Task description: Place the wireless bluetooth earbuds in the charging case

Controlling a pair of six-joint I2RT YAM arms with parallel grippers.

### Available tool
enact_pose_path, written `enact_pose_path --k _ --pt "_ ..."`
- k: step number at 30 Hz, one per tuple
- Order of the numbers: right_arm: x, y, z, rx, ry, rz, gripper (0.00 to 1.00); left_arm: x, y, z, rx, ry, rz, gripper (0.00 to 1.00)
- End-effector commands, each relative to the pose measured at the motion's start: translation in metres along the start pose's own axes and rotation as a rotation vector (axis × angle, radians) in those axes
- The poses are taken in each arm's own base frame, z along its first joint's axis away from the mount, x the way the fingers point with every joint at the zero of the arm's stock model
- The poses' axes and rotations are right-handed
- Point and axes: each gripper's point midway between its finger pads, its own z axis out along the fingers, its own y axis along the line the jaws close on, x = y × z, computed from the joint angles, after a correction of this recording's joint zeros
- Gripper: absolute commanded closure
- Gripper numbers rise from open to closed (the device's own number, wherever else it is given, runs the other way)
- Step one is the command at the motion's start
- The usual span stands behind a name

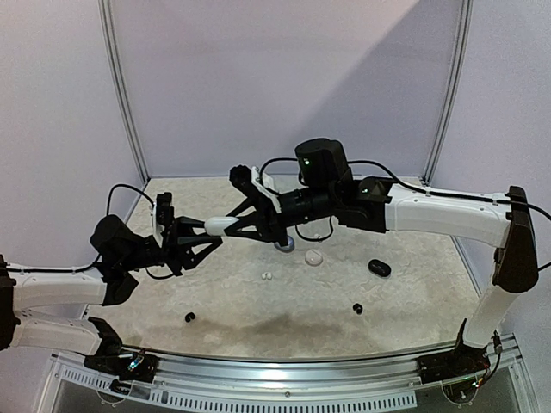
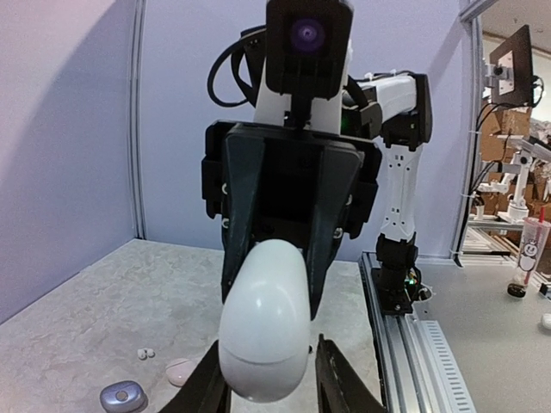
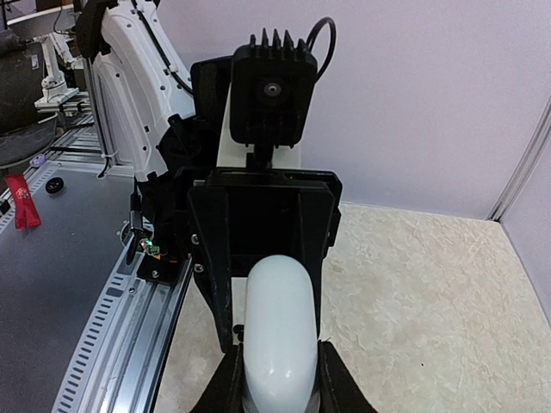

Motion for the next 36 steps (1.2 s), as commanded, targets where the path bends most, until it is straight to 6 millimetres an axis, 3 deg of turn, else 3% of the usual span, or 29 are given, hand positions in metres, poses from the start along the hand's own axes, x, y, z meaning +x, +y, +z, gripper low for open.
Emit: enact_pose_path --k 1,4,7,14,22,27,31,36 --pt "0.000 -0.005 0.006 0.021 -0.014 -0.027 1.00 -0.006 -0.012 0.005 0.058 -0.015 0.016 0.68" --pt "0.000 -0.004 0.006 0.021 -0.013 -0.026 1.00 -0.006 -0.011 0.005 0.052 -0.014 0.010 0.79" --pt "0.000 -0.004 0.005 0.023 -0.008 -0.025 1.00 -0.007 -0.010 0.006 0.047 -0.018 0.014 0.83" --pt "0.004 -0.005 0.006 0.027 0.005 -0.024 1.00 -0.009 -0.010 0.007 0.050 -0.023 0.018 0.71" --pt "0.006 -0.004 0.006 0.025 0.014 -0.030 1.00 -0.010 -0.009 0.009 0.042 -0.025 0.013 0.72" --pt "0.018 -0.007 0.008 0.042 0.048 -0.032 1.00 -0.009 -0.008 0.009 0.041 -0.022 0.009 0.74" --pt "0.026 -0.008 0.009 0.050 0.074 -0.032 1.00 -0.008 -0.009 0.009 0.044 -0.020 0.011 0.81" --pt "0.031 -0.007 0.012 0.052 0.094 -0.042 1.00 -0.006 -0.010 0.009 0.048 -0.015 0.020 1.00"
